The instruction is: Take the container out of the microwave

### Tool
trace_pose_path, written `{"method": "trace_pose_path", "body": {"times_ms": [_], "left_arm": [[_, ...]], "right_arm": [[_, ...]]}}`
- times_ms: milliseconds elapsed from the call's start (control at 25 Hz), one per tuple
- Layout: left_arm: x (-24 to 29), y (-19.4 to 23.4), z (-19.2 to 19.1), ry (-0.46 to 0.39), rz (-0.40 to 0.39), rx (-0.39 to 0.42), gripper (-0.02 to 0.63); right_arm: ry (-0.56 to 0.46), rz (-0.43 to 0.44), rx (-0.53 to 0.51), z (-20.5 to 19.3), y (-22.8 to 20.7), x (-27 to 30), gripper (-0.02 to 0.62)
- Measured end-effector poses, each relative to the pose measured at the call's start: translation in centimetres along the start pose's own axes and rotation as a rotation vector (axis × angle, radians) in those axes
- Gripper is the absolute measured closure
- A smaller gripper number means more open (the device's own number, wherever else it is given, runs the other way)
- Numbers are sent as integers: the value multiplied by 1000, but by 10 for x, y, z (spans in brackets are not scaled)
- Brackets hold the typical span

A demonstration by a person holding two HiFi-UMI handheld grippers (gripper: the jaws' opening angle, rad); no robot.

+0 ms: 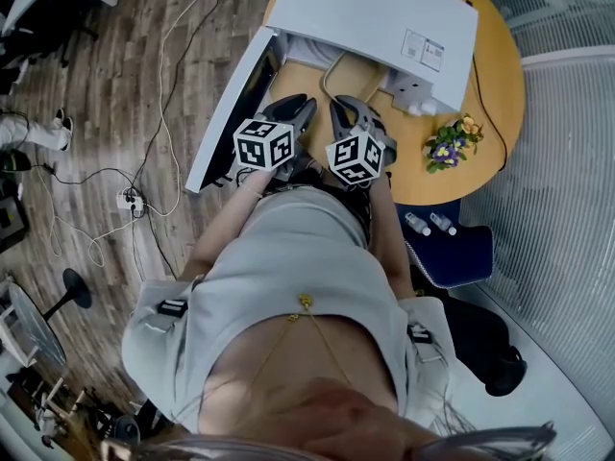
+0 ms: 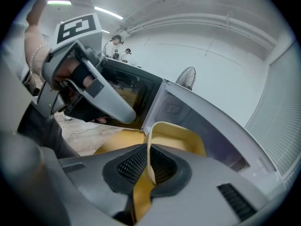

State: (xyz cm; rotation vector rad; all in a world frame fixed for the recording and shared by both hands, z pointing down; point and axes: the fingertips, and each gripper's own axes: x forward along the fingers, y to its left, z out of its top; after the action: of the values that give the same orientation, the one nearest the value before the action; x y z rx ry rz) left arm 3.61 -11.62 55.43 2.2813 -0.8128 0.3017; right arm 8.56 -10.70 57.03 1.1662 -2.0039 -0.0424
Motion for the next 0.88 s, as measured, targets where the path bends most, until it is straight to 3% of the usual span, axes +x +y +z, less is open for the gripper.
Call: {"method": "trace_pose_path", "body": {"times_ms": [880], "left_arm": [[-24,-19,-23,-61,70,-31,505]], "right_arm": [[-32,106,-59,-7,41,-36,563]]}}
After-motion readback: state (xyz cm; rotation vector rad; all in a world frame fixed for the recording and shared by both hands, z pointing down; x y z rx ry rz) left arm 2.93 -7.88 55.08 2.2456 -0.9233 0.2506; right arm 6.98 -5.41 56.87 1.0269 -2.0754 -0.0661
